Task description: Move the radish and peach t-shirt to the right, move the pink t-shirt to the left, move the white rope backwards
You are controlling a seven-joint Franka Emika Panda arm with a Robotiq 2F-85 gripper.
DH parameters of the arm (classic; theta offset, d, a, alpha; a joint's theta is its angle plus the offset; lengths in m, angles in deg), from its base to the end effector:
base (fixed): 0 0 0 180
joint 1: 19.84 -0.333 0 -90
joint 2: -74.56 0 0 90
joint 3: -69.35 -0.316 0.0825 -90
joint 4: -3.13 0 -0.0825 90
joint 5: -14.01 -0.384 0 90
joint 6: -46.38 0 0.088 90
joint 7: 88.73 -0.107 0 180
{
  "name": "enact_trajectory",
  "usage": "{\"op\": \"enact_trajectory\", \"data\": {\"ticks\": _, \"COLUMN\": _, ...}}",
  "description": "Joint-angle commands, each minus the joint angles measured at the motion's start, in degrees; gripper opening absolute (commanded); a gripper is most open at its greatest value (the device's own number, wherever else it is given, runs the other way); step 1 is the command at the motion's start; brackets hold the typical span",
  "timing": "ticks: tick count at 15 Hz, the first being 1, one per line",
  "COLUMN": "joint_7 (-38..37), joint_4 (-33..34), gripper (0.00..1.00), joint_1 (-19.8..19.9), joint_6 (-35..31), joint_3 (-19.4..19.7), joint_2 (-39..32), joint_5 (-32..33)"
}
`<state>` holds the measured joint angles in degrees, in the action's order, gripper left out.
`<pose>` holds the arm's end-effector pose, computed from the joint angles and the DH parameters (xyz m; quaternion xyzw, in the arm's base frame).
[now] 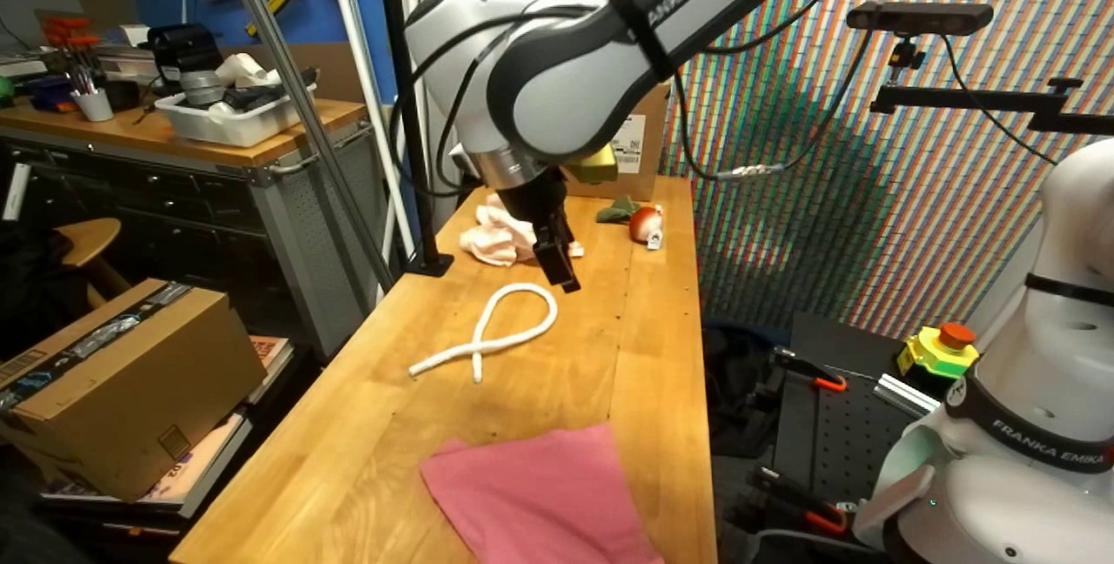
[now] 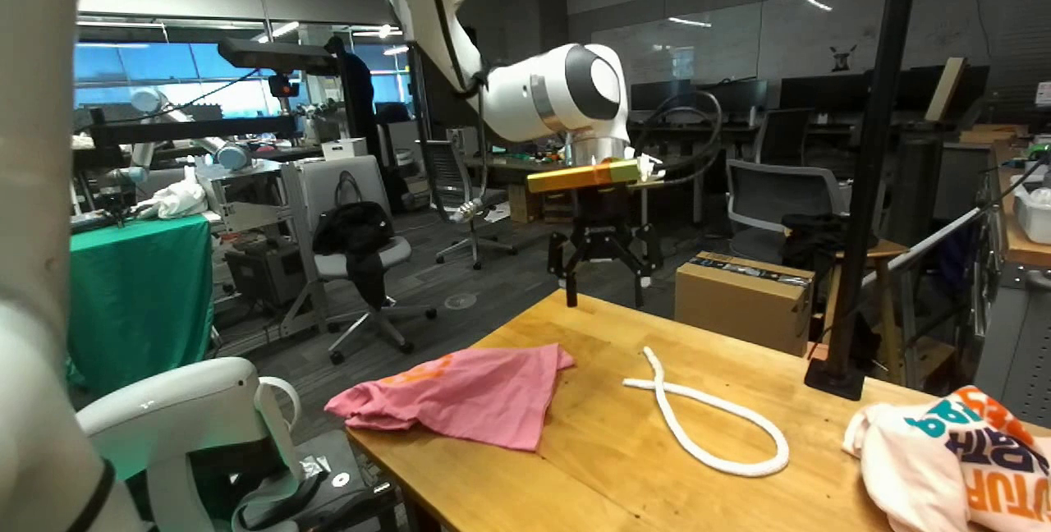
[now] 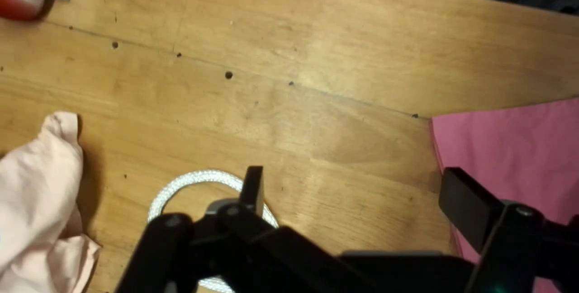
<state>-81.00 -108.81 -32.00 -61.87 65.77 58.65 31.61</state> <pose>0.5539 0.1317 0.3161 0.9400 0.2690 -0.1582 0.1379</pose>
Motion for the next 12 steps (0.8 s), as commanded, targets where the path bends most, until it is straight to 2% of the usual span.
{"op": "enact_trajectory", "data": {"ticks": 1, "joint_7": 1.9, "joint_4": -9.0, "gripper": 1.00, "joint_1": 3.6, "joint_6": 1.8, "joint_3": -1.1, "joint_2": 13.8, "joint_5": -4.5}}
{"op": "enact_trajectory", "data": {"ticks": 7, "joint_7": 4.0, "joint_4": -21.3, "gripper": 1.00, "joint_1": 7.4, "joint_6": -1.5, "joint_3": 1.7, "joint_2": 33.9, "joint_5": -9.6}}
{"op": "enact_trajectory", "data": {"ticks": 12, "joint_7": 5.8, "joint_4": -31.1, "gripper": 1.00, "joint_1": 9.4, "joint_6": -5.7, "joint_3": 5.8, "joint_2": 50.5, "joint_5": -8.0}}
